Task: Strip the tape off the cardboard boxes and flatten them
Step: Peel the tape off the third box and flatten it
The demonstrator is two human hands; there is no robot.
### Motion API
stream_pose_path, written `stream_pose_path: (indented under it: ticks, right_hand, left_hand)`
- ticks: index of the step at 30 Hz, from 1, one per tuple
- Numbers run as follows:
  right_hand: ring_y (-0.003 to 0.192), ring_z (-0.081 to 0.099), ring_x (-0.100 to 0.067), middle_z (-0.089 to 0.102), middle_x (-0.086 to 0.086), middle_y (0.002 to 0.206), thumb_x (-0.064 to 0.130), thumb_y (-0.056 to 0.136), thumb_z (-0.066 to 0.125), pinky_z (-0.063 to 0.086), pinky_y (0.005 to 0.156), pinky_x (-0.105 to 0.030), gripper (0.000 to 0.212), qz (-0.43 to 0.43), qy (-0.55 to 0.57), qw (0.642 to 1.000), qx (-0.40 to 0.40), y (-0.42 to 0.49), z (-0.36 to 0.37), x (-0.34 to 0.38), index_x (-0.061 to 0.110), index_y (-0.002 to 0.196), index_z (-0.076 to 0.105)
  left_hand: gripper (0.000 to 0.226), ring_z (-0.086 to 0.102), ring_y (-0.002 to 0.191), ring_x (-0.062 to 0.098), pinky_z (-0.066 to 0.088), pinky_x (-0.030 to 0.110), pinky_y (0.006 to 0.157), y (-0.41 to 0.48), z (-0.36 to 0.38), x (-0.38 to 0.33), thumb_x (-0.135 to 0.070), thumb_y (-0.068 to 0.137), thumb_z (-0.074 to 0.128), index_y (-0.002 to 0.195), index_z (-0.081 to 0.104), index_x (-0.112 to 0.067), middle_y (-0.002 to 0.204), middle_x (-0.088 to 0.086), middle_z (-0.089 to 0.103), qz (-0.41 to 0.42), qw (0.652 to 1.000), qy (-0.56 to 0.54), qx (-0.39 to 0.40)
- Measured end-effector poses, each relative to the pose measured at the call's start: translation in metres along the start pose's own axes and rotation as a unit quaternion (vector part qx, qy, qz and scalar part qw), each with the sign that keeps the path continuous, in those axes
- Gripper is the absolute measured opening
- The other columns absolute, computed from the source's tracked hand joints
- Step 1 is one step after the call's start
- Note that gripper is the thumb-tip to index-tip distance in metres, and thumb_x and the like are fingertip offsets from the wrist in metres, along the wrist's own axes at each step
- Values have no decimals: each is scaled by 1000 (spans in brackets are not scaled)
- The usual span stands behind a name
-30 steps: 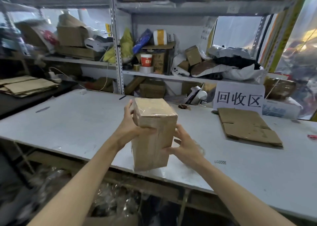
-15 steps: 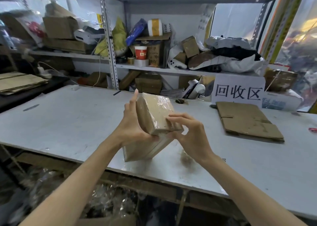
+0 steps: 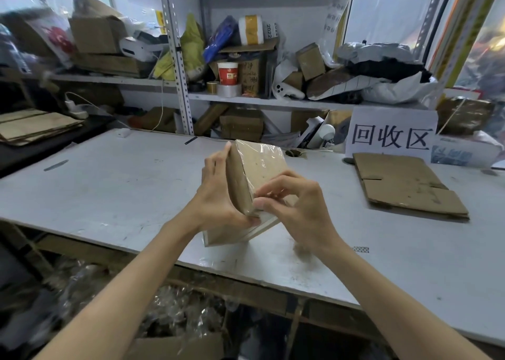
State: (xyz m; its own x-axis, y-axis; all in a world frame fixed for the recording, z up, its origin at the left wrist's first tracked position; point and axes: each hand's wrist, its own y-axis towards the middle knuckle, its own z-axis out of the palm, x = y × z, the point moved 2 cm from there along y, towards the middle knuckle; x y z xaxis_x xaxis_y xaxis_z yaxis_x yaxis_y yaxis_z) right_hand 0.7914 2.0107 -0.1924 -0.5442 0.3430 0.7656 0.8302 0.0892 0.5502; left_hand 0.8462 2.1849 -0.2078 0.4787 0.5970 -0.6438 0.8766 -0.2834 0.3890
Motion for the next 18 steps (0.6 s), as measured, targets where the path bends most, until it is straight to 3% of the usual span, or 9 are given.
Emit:
stream_pose_path:
  ticks: [4,7,10,14,18]
  right_hand:
    - [69,60,-18,64,-8,82,19,70,83,49,64,-22,15,51,-1,998,44,8,-1,8,10,76,74]
    - [62,56,-7,62,2,71,21,71,81,44,58,-18,15,88,-83,993,9,8,4,10,13,70,68]
    - [59,55,-5,60,5,63,16,80,72,41,56,-19,17,122,-81,989,-26,8,8,11,14,67,62]
    - [73,56,-18,60,-2,75,13,87,63,44,63,-30,17,73,-137,987,-41,5,10,13,14,73,54]
    - [72,53,-16,57,-1,75,10,86,64,45,63,-30,16,21,-132,989,-61,0,6,9,12,76,52]
  left_hand:
    - [145,24,127,9,40,40,105,-2,1,-4,-63,35,79,153,0,-33,131,-21,17,-5,1000,18,-11]
    - [144,24,128,10,41,44,106,-2,6,-8,-62,36,81,152,1,-32,136,-14,18,-1,999,37,-20]
    - [145,23,126,11,39,39,105,2,9,-11,-64,36,79,153,1,-28,138,-11,17,-11,998,50,-26]
    - [143,25,127,15,40,41,105,7,10,-13,-67,35,74,153,2,-29,137,-11,17,-21,998,56,-20]
    - [143,25,128,17,39,41,107,9,14,-16,-66,36,74,153,2,-26,138,-10,17,-10,998,53,-13]
